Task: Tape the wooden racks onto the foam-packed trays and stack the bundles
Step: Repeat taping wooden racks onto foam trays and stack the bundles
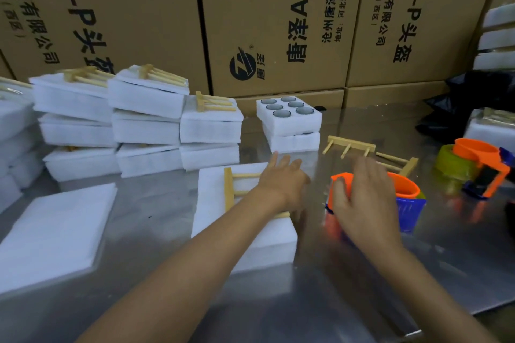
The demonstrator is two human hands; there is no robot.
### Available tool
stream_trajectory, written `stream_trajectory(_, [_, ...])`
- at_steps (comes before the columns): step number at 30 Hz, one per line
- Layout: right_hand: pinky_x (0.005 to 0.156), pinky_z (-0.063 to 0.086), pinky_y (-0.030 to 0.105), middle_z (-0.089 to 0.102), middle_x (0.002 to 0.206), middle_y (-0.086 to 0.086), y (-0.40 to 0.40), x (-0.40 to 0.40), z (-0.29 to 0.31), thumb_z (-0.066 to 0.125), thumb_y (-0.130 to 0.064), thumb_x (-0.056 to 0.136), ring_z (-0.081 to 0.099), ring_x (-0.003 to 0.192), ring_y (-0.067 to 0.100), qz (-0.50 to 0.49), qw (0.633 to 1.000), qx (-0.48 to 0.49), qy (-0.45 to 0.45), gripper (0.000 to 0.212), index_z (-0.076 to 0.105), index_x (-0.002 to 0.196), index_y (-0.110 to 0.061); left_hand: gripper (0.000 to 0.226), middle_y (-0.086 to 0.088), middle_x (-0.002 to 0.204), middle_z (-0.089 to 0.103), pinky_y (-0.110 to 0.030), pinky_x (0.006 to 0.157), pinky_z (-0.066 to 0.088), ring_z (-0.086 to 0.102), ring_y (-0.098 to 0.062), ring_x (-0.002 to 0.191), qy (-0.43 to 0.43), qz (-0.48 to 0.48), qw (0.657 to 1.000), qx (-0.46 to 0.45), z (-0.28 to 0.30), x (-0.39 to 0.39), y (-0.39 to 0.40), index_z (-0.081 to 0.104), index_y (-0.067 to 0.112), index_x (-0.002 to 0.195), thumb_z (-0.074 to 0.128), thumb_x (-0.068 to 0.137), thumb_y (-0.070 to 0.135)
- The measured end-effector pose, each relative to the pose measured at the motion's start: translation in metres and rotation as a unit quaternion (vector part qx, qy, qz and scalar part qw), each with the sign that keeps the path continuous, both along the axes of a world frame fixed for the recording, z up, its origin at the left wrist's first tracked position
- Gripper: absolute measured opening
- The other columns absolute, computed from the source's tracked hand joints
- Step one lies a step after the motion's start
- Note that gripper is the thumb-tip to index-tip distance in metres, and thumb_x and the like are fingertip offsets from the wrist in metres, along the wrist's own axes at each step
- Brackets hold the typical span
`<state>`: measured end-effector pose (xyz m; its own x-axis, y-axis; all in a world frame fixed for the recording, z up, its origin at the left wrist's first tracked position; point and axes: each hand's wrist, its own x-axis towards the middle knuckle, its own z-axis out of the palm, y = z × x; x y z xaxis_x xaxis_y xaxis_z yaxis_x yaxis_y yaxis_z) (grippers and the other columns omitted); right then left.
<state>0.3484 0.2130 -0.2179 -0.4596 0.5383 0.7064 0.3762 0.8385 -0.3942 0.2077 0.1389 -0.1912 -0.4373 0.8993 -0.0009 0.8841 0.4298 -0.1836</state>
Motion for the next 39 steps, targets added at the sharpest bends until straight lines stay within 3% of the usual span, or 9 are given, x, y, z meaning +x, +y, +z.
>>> stream_trajectory(4, [0.114,0.03,0.033,0.043,0.15,-0.006,-0.027,-0.023,0.0,0.045,-0.019,0.102,0.038,0.138,0.012,0.202,0.896,-0.394,0.021,0.045,0.04,0.147,-0.023,0.048,-0.005,0.153,0.038,-0.042,0.12,0.014,0.029,-0.024,0.142,0.013,0.022,0.976,0.218,0.013,0.0,-0.022,0.052,0.023,0.14,0.047,0.092,0.023])
stream_trajectory(8, [0.103,0.045,0.026,0.065,0.128,-0.012,-0.048,-0.046,-0.005,0.045,-0.039,0.101,0.058,0.12,0.003,0.319,0.7,-0.639,0.014,0.036,0.055,0.134,-0.028,0.047,-0.005,0.141,0.049,-0.038,0.109,0.027,0.039,-0.027,0.133,-0.057,0.119,0.919,0.373,0.019,-0.022,-0.067,0.051,0.015,0.138,0.049,0.091,0.016])
stream_trajectory(12, [0.118,0.027,0.04,0.044,0.149,-0.013,-0.064,-0.055,-0.025,0.054,-0.054,0.092,0.04,0.136,0.008,0.298,0.755,-0.584,-0.023,0.059,0.043,0.146,-0.031,0.045,-0.017,0.146,0.049,-0.035,0.112,0.031,0.045,-0.03,0.134,-0.342,0.329,0.713,0.516,-0.024,-0.054,-0.128,0.051,0.003,0.137,0.049,0.1,0.029])
stream_trajectory(15, [0.117,0.029,0.043,0.046,0.147,-0.015,-0.066,-0.053,-0.024,0.061,-0.06,0.08,0.042,0.137,0.011,0.32,0.735,-0.598,-0.013,0.072,0.041,0.146,-0.04,0.044,-0.014,0.122,0.069,-0.045,0.106,0.045,0.065,-0.03,0.112,-0.58,0.34,0.547,0.499,-0.055,-0.052,-0.144,0.067,0.015,0.119,0.052,0.096,0.05])
stream_trajectory(18, [0.115,0.034,0.04,0.054,0.138,-0.019,-0.07,-0.053,-0.022,0.065,-0.061,0.064,0.049,0.13,0.008,0.315,0.75,-0.581,-0.007,0.078,0.047,0.139,-0.046,0.043,-0.01,0.111,0.075,-0.046,0.097,0.051,0.071,-0.029,0.102,-0.655,0.263,0.511,0.491,-0.06,-0.049,-0.147,0.076,0.021,0.109,0.059,0.089,0.055])
stream_trajectory(24, [0.096,0.051,0.033,0.059,0.122,-0.036,-0.079,-0.054,-0.023,0.068,-0.047,0.075,0.06,0.112,-0.006,0.367,0.751,-0.544,0.067,0.06,0.044,0.125,-0.07,0.043,-0.013,0.115,0.073,-0.039,0.069,0.06,0.072,-0.032,0.101,-0.722,0.163,0.391,0.546,-0.047,-0.045,-0.148,0.074,0.022,0.116,0.067,0.085,0.051])
stream_trajectory(32, [0.084,0.052,0.022,0.061,0.12,-0.035,-0.085,-0.061,-0.006,0.078,-0.052,0.062,0.063,0.107,-0.006,0.399,0.723,-0.56,0.067,0.077,0.044,0.131,-0.06,0.047,-0.018,0.124,0.068,-0.046,0.078,0.059,0.067,-0.038,0.11,-0.754,0.085,0.316,0.569,-0.044,-0.05,-0.161,0.072,0.014,0.12,0.062,0.091,0.05])
stream_trajectory(36, [0.061,0.058,0.026,0.071,0.101,-0.025,-0.099,-0.065,0.003,0.074,-0.06,0.069,0.069,0.087,-0.002,0.37,0.771,-0.518,0.03,0.045,0.062,0.112,-0.055,0.055,-0.019,0.128,0.066,-0.048,0.081,0.059,0.065,-0.038,0.114,-0.738,0.06,0.293,0.606,-0.043,-0.057,-0.165,0.067,0.012,0.128,0.053,0.095,0.055])
stream_trajectory(39, [0.057,0.057,0.032,0.074,0.105,-0.01,-0.104,-0.069,0.003,0.076,-0.044,0.077,0.071,0.087,0.01,0.375,0.743,-0.551,0.073,0.039,0.069,0.115,-0.039,0.068,-0.02,0.14,0.056,-0.055,0.105,0.045,0.056,-0.039,0.127,-0.722,0.061,0.256,0.64,-0.049,-0.066,-0.17,0.059,0.011,0.136,0.045,0.096,0.064])
